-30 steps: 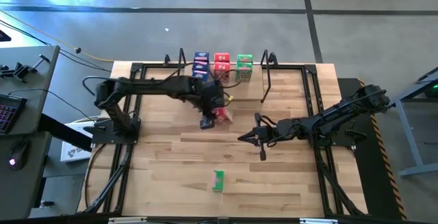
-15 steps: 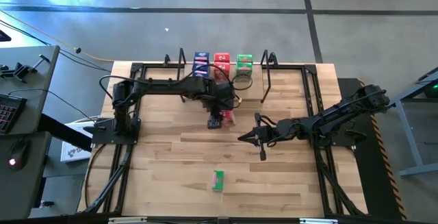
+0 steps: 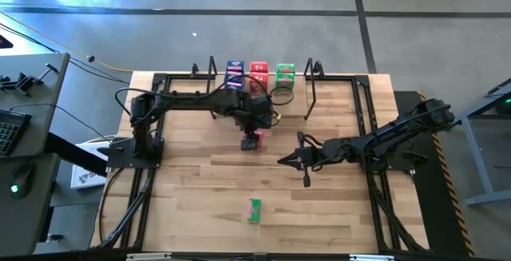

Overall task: Stack cereal on shelf
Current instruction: Move the red cereal box to the center of the table, then put the red cereal box on the shelf aligned with the other red cereal box

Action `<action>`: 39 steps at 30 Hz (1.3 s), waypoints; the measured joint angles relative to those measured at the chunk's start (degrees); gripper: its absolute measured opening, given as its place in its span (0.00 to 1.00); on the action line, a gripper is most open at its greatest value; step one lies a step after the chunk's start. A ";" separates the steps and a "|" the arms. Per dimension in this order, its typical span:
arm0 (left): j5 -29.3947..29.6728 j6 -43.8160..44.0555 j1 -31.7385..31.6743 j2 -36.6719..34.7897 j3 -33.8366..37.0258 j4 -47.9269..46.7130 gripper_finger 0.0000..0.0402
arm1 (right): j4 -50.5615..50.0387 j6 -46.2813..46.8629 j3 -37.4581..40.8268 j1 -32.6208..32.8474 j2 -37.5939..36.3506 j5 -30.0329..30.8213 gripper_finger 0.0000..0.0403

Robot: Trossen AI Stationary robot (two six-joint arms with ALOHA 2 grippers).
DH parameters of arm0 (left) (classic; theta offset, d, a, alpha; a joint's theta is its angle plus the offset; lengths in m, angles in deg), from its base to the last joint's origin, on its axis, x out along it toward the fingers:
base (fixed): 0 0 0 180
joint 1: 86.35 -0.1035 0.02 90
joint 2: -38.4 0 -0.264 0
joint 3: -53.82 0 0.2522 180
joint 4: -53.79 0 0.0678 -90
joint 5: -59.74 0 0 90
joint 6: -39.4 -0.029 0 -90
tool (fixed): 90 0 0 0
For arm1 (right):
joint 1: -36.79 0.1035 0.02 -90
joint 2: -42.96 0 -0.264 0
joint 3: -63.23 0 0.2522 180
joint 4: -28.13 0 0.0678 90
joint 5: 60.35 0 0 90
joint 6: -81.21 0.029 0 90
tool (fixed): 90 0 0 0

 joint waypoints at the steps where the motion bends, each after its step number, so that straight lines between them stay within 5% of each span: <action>1: 0.05 -0.13 0.07 -0.45 0.05 -0.61 0.62 | 0.00 0.00 0.00 0.02 0.02 0.00 0.00; 23: 8.25 0.87 3.89 -2.88 1.08 -9.22 0.62 | -0.87 0.17 0.00 0.00 0.02 0.04 0.00; 30: 8.51 5.28 5.17 -14.03 16.49 7.06 0.52 | -2.95 1.95 0.04 0.02 0.02 0.06 0.00; 39: 11.21 9.12 9.31 -35.46 43.02 42.48 0.39 | -3.32 6.27 0.07 -1.03 0.02 2.46 0.01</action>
